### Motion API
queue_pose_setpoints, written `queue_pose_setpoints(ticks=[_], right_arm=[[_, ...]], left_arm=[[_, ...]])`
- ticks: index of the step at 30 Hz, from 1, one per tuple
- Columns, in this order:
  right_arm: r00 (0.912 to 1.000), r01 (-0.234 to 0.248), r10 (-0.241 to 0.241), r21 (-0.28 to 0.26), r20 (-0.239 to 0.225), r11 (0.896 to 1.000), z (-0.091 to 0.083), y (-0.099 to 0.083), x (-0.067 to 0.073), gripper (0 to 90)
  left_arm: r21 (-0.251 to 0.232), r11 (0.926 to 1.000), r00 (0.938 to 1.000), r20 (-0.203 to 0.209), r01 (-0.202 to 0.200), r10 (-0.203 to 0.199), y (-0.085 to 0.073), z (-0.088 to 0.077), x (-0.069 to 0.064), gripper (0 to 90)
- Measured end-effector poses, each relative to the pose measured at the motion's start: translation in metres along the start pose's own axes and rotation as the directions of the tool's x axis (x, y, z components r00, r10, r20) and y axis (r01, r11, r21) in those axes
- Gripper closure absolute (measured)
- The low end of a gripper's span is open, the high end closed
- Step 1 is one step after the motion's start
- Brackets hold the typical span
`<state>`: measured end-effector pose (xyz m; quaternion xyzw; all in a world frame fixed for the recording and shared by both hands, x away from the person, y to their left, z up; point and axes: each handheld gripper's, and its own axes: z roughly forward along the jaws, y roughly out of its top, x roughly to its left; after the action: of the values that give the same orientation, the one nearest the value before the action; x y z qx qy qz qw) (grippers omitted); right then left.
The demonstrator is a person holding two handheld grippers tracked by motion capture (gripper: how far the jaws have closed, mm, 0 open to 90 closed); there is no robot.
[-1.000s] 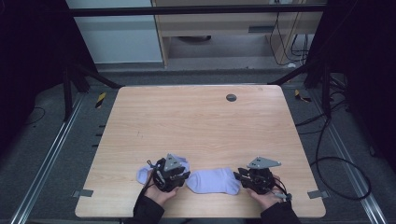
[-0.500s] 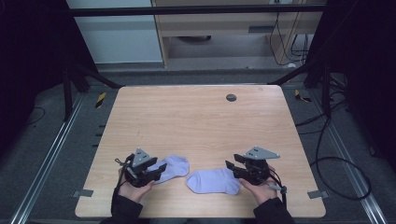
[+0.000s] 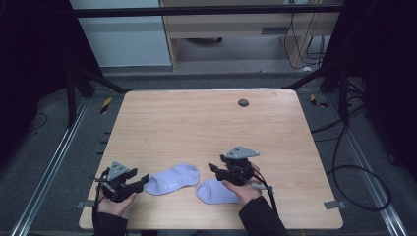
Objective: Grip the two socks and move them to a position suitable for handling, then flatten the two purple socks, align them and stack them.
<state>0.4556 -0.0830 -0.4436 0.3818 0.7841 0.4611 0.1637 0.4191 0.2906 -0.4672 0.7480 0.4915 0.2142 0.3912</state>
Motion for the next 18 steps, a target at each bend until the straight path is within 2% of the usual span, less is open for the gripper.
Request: queue_pose_setpoints(ticks=[4, 10, 18], right_arm=[[0.9999, 0.008, -0.008, 0.009, -0.009, 1.0, 0.018, 0.004, 0.01, 47.6], [0.9996, 0.028, -0.028, 0.045, -0.005, 0.999, 0.044, 0.005, 0.02, 49.5], [0.9994, 0.033, -0.033, 0.094, -0.006, 0.995, 0.07, 0.004, 0.025, 52.1]], left_arm=[[0.009, 0.9996, 0.9995, -0.015, 0.028, -0.028, -0.005, 0.002, 0.008, 43.6], [0.022, 0.9998, 0.9998, -0.022, 0.005, -0.004, -0.007, 0.005, 0.007, 46.1], [0.056, 0.9984, 0.9997, -0.024, 0.0, 0.002, -0.012, 0.013, 0.008, 50.5]])
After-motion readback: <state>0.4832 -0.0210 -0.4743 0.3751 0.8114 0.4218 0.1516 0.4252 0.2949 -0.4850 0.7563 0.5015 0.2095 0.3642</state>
